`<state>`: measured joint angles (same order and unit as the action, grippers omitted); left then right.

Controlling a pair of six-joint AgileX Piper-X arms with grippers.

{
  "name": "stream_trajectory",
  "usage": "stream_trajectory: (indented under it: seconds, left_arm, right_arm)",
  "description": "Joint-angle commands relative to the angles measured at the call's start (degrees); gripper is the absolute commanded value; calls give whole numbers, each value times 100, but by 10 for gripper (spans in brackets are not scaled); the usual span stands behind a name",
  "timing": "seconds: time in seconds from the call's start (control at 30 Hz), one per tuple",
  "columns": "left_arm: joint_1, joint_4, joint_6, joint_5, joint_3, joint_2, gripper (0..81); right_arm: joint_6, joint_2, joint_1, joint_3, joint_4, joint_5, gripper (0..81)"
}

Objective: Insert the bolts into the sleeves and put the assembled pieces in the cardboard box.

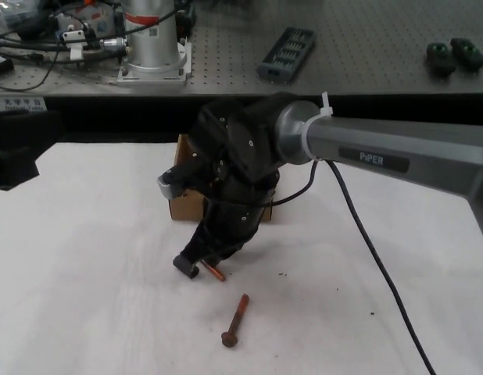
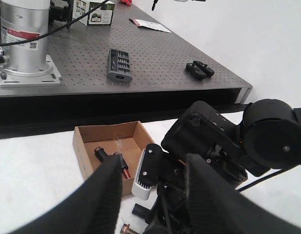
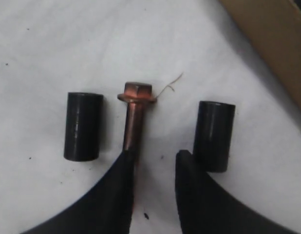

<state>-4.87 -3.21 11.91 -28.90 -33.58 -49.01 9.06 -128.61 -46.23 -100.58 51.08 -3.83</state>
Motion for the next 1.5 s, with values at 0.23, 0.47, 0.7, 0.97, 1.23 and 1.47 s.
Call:
stream_trajectory:
  seconds: [0.23,0.47,0.7,0.97,1.23,1.47]
  left_arm:
    - [18,33,-79,44,-40,53,312]
    - [18,33,-79,44,-40,53,312]
    - [18,33,-79,44,-40,53,312]
    - [18,33,-79,44,-40,53,312]
    - [18,33,-79,44,-40,53,312]
    - [18,33,-79,44,-40,53,312]
  right_arm:
    - [76,-53,-237,320,227,-100,225]
    - [62,-53,-309,310,312,-100,225]
    - [84,-53,-309,310,197,-54,225]
    - [84,-21,-309,296,350,180,69]
    - [-337,383,-288,296,875,180,43]
    - [-906,1384,-247,662,863,156,43]
